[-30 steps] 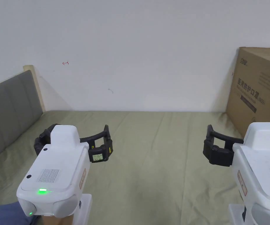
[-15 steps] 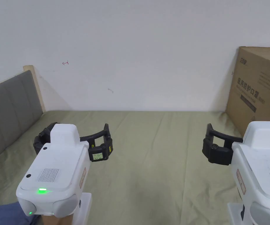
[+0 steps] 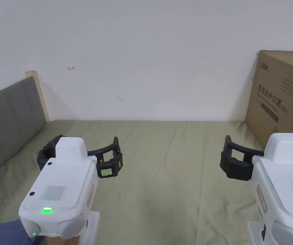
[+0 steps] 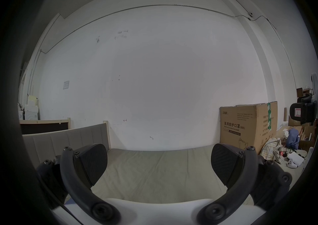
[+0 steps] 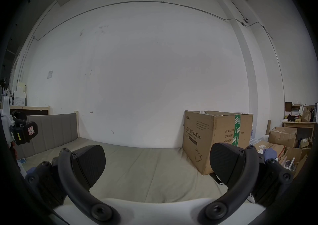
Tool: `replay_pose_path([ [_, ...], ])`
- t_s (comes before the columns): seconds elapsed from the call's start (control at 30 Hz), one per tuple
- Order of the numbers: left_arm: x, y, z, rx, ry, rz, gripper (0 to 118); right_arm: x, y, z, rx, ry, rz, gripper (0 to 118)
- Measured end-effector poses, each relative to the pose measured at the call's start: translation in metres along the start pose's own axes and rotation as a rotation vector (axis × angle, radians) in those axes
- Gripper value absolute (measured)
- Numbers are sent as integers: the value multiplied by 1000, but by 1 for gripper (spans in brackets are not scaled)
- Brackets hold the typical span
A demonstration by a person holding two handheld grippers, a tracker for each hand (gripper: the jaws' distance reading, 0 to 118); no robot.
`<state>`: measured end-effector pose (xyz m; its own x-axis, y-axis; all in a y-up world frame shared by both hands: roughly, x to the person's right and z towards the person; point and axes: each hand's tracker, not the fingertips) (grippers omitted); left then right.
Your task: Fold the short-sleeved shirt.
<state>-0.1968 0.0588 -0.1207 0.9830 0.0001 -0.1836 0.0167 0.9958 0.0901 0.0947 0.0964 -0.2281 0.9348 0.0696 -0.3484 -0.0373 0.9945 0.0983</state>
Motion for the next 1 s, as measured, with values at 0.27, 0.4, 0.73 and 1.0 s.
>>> replay_pose_path([
  [0.27, -1, 0, 1, 1, 1, 4, 118, 0, 0, -1, 1, -3, 5, 118],
  [0.4, -1, 0, 1, -3, 5, 4, 118, 0, 0, -1, 0, -6, 12, 118],
  [0.73, -2, 1, 4, 2, 3, 5, 118, 1, 0, 0, 0, -5, 15, 118],
  [1.0, -1, 1, 5, 6, -9, 6, 118, 1, 0, 0, 2, -3, 18, 118],
])
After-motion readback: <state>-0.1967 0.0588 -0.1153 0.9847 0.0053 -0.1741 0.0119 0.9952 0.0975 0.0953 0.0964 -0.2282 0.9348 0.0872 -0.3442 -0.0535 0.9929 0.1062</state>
